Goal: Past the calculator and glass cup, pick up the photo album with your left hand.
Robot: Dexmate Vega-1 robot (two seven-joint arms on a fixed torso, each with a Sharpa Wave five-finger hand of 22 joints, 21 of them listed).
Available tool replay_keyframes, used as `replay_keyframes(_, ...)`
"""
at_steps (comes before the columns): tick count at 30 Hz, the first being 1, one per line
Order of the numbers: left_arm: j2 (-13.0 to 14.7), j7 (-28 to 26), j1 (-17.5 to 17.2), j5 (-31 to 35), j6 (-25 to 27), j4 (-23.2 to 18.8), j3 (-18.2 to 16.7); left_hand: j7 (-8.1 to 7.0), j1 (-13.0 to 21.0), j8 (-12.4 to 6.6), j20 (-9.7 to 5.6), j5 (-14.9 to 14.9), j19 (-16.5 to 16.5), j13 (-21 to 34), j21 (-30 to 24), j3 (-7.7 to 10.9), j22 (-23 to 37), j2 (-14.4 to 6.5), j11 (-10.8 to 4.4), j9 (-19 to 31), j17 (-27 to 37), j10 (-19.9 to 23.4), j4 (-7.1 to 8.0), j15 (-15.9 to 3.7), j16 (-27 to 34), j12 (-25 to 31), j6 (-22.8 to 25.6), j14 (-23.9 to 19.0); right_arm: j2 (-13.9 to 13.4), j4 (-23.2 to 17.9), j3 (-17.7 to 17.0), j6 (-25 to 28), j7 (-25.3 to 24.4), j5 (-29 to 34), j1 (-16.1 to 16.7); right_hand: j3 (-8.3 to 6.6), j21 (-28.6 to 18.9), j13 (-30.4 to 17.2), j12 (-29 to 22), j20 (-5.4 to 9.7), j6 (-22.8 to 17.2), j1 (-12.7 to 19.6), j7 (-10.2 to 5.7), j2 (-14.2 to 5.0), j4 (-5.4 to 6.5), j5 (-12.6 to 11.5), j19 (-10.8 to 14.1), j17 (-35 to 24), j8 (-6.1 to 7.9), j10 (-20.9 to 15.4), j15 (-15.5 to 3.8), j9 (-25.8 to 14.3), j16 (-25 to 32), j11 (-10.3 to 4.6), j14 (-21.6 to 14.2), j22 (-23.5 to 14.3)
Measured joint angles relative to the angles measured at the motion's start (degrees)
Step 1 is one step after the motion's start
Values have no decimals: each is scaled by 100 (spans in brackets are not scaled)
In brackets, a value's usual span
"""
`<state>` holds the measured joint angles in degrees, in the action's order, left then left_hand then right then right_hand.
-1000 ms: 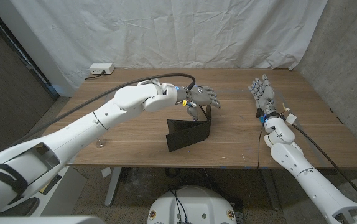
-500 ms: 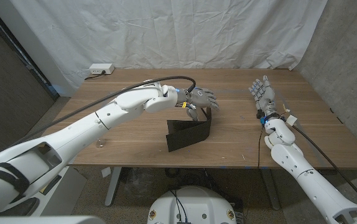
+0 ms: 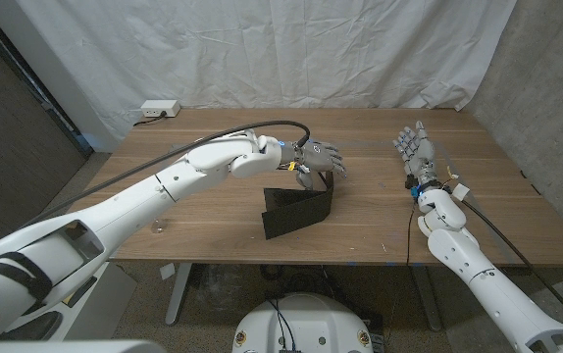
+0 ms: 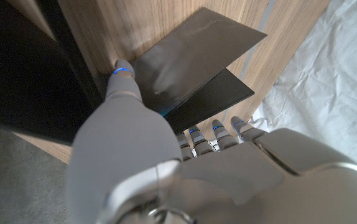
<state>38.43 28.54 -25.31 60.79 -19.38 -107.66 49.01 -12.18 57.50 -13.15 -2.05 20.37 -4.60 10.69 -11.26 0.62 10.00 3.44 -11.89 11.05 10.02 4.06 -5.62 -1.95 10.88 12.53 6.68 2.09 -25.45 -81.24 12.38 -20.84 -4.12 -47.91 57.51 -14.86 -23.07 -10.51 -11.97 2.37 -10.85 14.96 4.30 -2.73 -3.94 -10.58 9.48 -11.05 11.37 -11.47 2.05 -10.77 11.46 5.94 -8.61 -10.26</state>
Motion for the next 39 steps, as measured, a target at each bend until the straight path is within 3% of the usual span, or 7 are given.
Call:
replay_keyframes(11,-20,-95,25,-3,-15,94,66,0,22,0,-1,0,59,0,0,-17,0,-21,11,0,0,215,17,16,0,45,62,-96,-7,0,-4,0,-11,0,19,16,0,0,0,0,0,0,0,0,-16,0,-1,0,0,0,-31,0,0,0,-31,0)
replay_keyframes(22,-20,-179,19,25,-15,148,104,-6,200,-2,11,0,133,13,-44,-16,0,-199,-9,30,-1,524,16,15,37,89,280,-299,-23,-37,-13,0,-20,1,52,16,45,0,0,-32,0,0,0,0,-16,0,31,0,0,1,0,0,0,-1,-62,0)
replay_keyframes(32,-19,-267,-34,60,-7,238,137,-14,268,-127,30,11,234,12,-44,-16,0,-362,-42,29,-1,824,16,-18,57,90,754,-560,-31,-47,-22,4,-13,0,55,16,45,0,0,-32,0,0,0,0,-15,0,30,0,0,1,0,0,0,-1,-61,0)
replay_keyframes(33,-19,-536,-37,170,36,241,139,-27,283,-127,9,11,255,12,-44,-16,0,-377,-47,29,-1,869,16,-11,57,91,812,-606,-32,-46,-23,3,-11,-1,55,15,45,0,0,-32,0,0,0,0,-16,0,30,0,0,1,0,0,0,-1,-61,0)
replay_keyframes(39,-20,-670,-68,267,91,279,164,-31,342,-150,18,11,330,12,-44,-14,0,-483,-41,13,-1,1003,17,-19,57,91,972,-687,-32,-31,-24,4,9,-7,55,15,45,0,0,-1,0,0,0,0,-15,0,62,1,0,1,0,0,0,-1,-61,1)
